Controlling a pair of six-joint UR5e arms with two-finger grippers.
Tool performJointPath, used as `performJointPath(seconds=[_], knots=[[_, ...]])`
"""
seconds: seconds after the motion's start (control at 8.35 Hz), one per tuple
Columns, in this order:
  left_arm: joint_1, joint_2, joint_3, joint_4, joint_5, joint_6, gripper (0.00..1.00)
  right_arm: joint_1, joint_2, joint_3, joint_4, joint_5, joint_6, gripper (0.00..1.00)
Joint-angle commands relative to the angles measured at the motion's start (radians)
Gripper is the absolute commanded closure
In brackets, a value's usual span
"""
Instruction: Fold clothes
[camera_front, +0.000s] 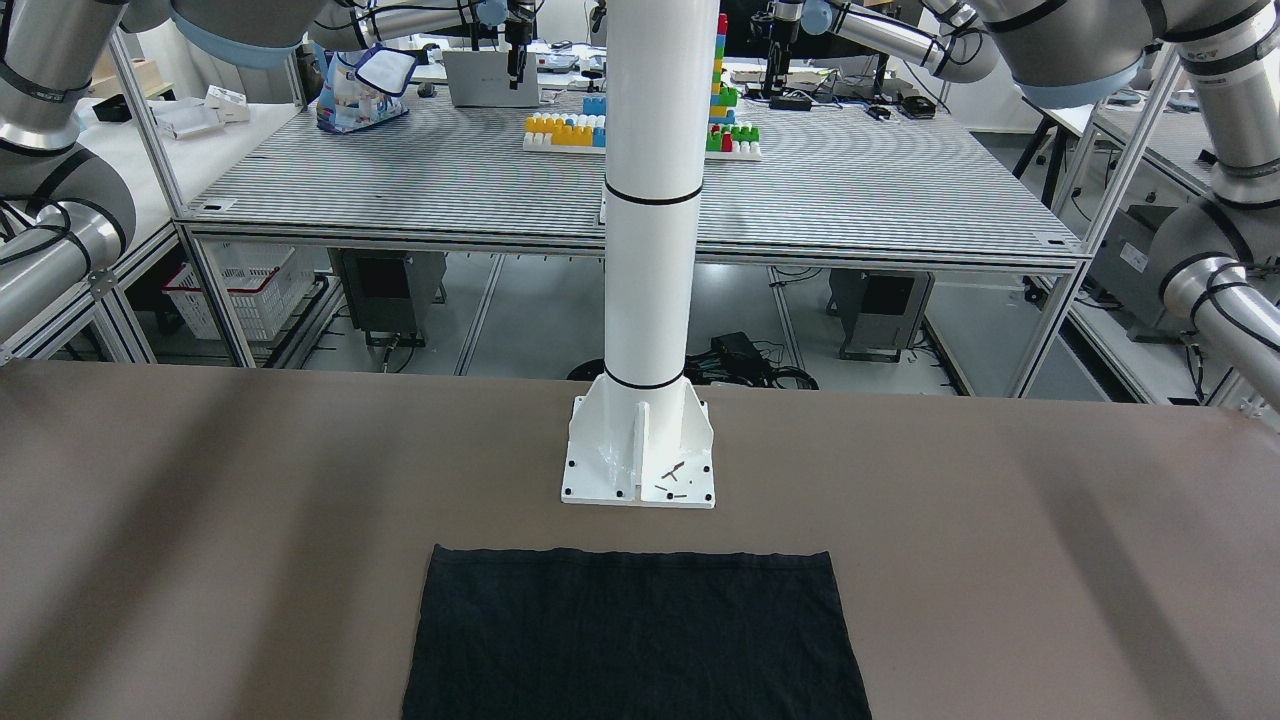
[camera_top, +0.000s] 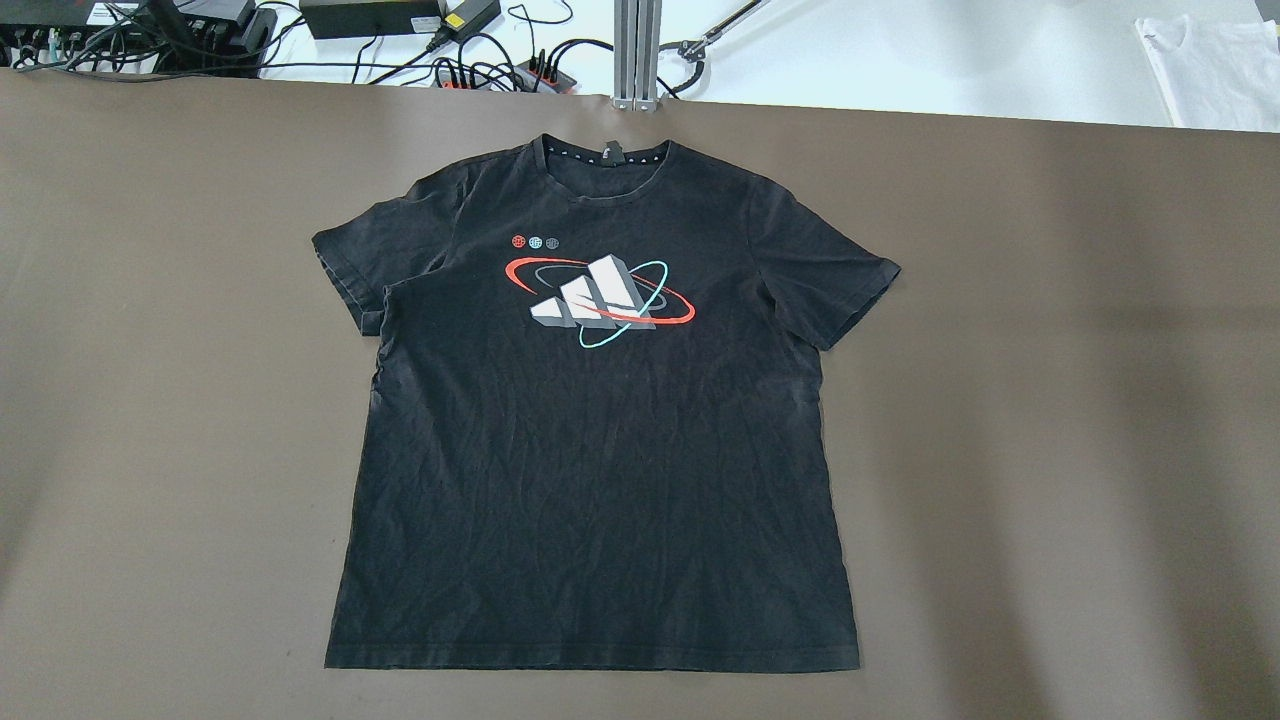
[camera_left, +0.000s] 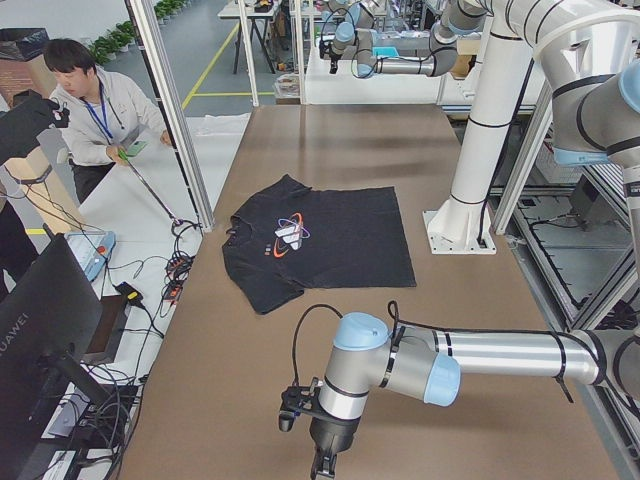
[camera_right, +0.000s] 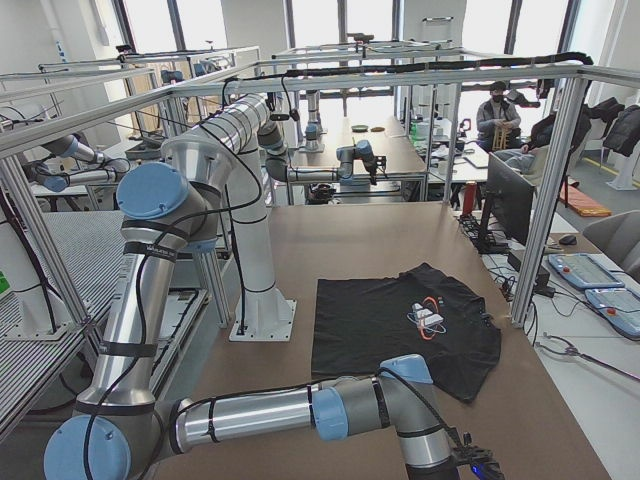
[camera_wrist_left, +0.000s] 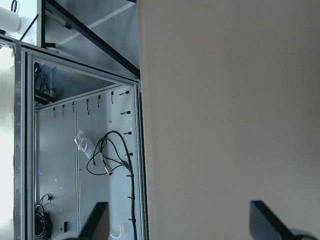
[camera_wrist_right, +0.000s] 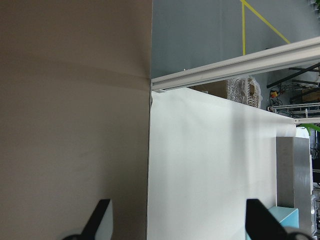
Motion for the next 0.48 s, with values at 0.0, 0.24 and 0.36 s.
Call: performJointPath(seconds=[0.0,0.24,0.36], knots=[[0.002,-0.002,0.006,0.001,0.018,0.006,0.0,0.001,0.0,0.0,-0.001,-0.006,0.002,0.06],[0.002,-0.006,0.006,0.0,0.018,0.001,0.0,-0.004,0.002,0.0,0.0,-0.006,0.002,0.06],[0.002,-0.006,0.003,0.0,0.017,0.0,0.0,-0.006,0.002,0.002,0.002,-0.006,0.003,0.06]])
